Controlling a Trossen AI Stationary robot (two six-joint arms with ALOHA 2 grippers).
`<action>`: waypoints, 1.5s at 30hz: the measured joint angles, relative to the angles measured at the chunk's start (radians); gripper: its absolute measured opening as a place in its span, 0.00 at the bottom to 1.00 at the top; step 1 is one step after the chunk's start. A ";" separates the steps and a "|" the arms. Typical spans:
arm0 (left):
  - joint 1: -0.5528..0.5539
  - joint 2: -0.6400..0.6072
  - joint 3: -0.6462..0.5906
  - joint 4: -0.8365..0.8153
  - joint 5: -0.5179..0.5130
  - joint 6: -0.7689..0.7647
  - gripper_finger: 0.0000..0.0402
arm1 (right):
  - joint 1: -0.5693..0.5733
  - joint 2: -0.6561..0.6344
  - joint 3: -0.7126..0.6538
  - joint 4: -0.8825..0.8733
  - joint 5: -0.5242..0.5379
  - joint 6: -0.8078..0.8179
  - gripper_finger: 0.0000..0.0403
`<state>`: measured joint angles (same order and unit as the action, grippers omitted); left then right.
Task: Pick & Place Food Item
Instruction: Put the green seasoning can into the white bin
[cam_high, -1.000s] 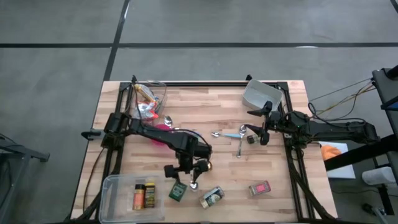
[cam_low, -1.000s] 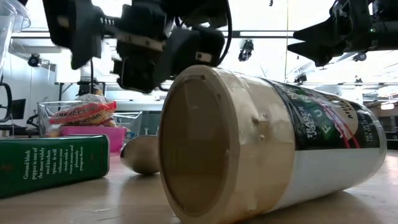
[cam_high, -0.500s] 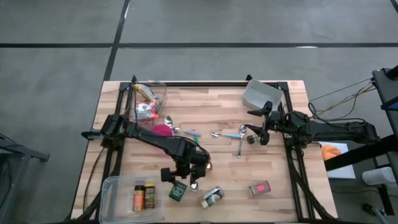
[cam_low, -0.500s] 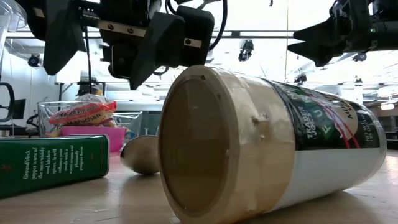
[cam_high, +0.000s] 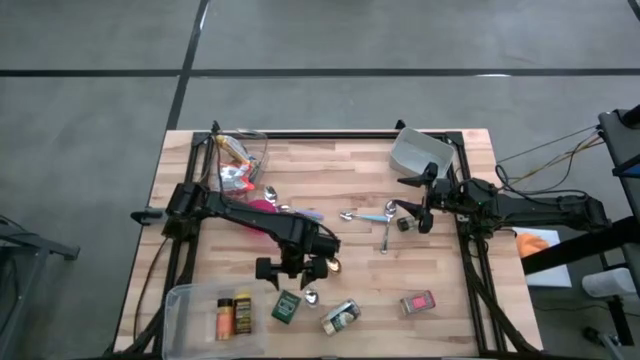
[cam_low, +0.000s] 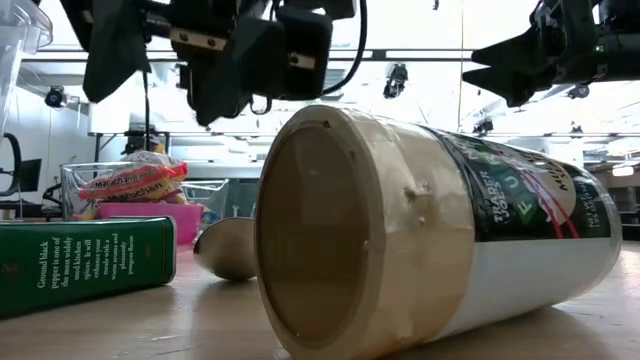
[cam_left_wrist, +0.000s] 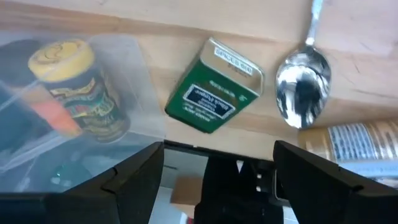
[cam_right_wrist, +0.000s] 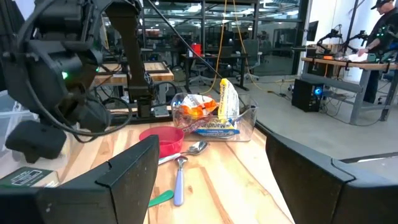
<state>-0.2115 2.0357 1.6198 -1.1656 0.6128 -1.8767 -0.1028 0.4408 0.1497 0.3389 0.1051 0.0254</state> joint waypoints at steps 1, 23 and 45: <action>0.001 0.000 0.005 -0.003 -0.003 0.008 0.75 | 0.000 0.000 0.000 0.000 0.000 0.000 0.72; 0.053 0.179 0.010 0.046 0.089 0.458 0.75 | 0.000 0.000 0.000 0.000 0.000 0.000 0.72; -0.009 0.180 0.010 0.045 0.007 0.463 0.75 | 0.000 0.000 0.000 0.000 0.000 0.000 0.72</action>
<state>-0.2201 2.2154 1.6302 -1.1206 0.6194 -1.4136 -0.1029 0.4412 0.1497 0.3386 0.1051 0.0255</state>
